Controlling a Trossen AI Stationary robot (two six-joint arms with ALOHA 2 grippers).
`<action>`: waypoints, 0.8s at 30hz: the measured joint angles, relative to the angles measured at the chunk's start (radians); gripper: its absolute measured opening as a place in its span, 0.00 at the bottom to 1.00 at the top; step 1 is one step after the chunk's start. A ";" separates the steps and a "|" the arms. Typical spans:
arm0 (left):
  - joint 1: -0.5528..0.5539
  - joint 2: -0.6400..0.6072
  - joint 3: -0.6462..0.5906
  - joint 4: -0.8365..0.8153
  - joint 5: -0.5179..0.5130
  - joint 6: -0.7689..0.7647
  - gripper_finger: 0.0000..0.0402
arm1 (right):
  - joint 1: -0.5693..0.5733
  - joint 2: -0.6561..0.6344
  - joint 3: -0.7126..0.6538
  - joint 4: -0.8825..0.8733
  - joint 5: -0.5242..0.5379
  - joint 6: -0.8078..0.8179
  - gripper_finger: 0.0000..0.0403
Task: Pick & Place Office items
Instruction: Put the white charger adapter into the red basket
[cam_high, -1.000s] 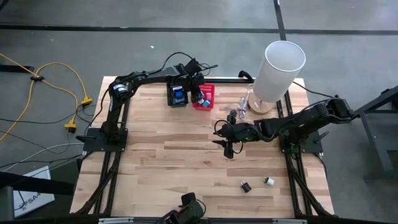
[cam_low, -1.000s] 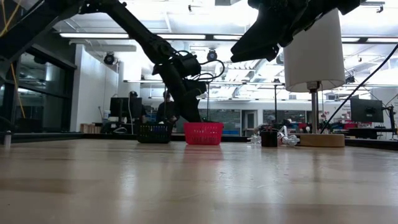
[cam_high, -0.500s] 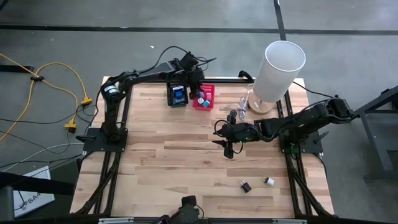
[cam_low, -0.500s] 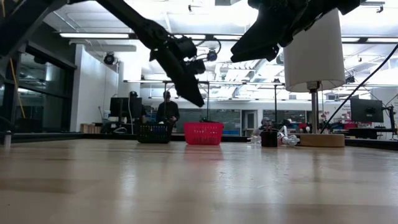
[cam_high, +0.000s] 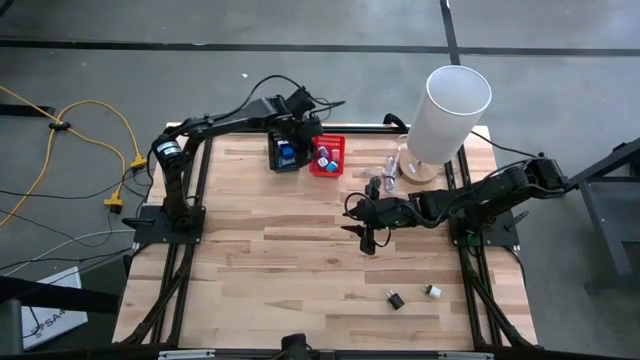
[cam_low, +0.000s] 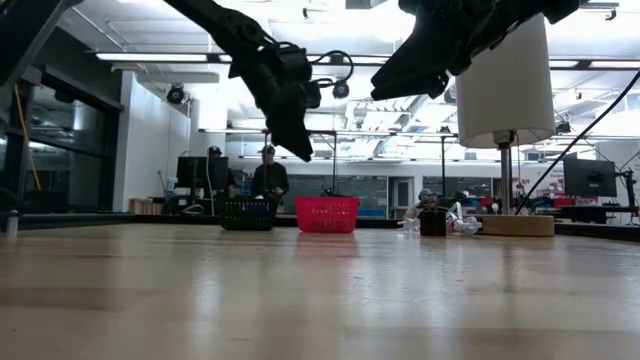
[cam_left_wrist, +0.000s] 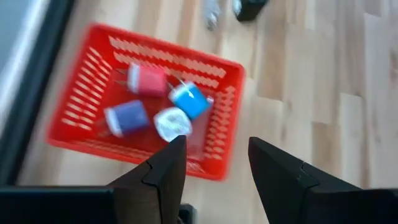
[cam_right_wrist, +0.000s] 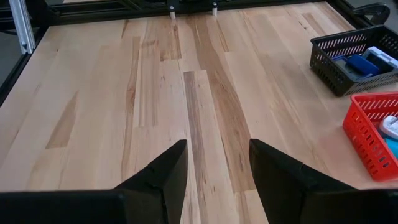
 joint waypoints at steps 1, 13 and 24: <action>-0.006 0.000 0.000 -0.017 0.004 -0.009 0.42 | 0.000 0.000 0.000 0.000 0.000 0.000 0.40; -0.134 -0.039 0.000 -0.103 -0.004 -0.042 0.42 | 0.000 0.000 0.000 0.000 0.000 0.000 0.40; -0.292 -0.284 -0.137 -0.067 -0.196 -0.140 0.42 | 0.000 0.000 0.000 0.000 0.000 0.000 0.40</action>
